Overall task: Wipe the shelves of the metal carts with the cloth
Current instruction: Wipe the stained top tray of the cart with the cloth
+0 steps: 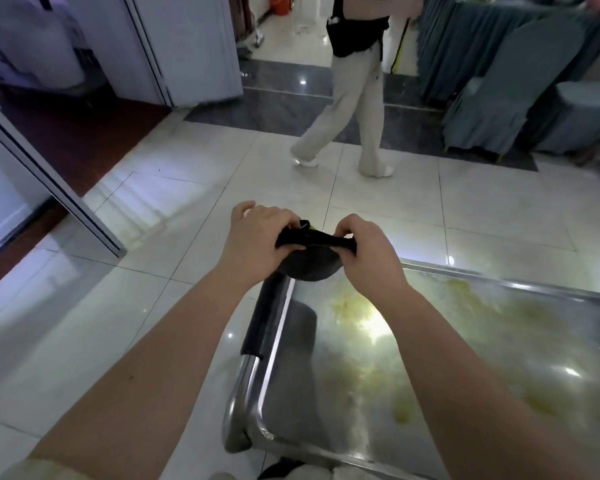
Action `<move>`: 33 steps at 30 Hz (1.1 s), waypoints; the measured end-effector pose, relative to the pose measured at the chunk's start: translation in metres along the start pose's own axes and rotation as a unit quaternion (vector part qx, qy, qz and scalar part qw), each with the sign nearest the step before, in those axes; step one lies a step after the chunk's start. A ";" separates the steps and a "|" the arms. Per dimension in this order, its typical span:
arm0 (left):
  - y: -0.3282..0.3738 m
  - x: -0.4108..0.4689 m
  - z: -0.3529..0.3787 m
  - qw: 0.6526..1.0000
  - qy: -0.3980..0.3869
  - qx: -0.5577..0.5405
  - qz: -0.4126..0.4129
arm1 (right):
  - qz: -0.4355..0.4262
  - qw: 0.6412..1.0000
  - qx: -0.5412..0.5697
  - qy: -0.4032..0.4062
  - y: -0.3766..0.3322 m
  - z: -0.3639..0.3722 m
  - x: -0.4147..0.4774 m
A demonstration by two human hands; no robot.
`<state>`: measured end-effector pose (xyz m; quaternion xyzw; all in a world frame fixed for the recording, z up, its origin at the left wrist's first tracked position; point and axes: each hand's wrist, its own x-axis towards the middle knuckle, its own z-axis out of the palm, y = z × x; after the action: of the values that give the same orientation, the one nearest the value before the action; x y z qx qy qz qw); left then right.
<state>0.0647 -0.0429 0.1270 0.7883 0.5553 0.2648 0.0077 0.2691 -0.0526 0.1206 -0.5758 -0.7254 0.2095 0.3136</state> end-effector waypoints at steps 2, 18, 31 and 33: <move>0.036 0.001 -0.001 0.999 0.025 0.014 0.033 | -0.028 0.998 -0.022 0.043 0.009 -0.032 -0.013; 0.334 -0.026 0.065 0.973 0.001 0.005 0.230 | 0.043 0.991 -0.117 0.038 0.163 -0.230 -0.206; 0.420 -0.067 0.138 0.977 -0.108 0.008 0.184 | 0.107 0.970 -0.215 -0.035 0.231 -0.299 -0.284; 0.423 -0.071 0.148 0.978 -0.095 -0.008 0.186 | 0.110 0.967 -0.223 -0.046 0.236 -0.301 -0.292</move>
<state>0.4793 -0.2261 0.1004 0.8992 0.3939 0.1900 0.0169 0.6855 -0.2929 0.1165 -0.6976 -0.6992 0.1019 0.1187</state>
